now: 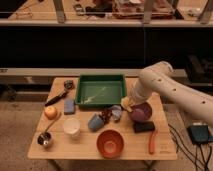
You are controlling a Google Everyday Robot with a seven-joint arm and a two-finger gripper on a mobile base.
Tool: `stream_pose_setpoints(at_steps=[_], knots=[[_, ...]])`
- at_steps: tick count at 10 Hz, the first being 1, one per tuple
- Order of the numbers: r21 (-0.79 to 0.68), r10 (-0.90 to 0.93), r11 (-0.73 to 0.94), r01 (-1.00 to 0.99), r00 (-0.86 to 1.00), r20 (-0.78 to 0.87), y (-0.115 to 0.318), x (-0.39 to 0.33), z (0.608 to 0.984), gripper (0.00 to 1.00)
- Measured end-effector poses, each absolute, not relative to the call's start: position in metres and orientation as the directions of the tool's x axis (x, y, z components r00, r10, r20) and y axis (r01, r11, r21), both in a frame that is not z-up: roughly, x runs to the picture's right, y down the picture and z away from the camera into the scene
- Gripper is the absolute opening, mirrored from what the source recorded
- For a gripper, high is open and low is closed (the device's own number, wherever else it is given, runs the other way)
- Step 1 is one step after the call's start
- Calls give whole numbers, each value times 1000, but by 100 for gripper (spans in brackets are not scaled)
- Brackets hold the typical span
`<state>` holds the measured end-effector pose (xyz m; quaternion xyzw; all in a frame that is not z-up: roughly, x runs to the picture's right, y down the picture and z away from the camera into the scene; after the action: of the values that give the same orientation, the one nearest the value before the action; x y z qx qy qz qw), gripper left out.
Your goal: Place banana in purple bowl
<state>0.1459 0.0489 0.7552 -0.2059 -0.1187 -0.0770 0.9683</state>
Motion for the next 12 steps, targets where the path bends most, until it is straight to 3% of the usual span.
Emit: stream_pose_setpoints(at_steps=[6,12], knots=[[-424,0,903,69,987,162,54,228,778,1],[-496,26,868,35,993,116,79,232,805,57]])
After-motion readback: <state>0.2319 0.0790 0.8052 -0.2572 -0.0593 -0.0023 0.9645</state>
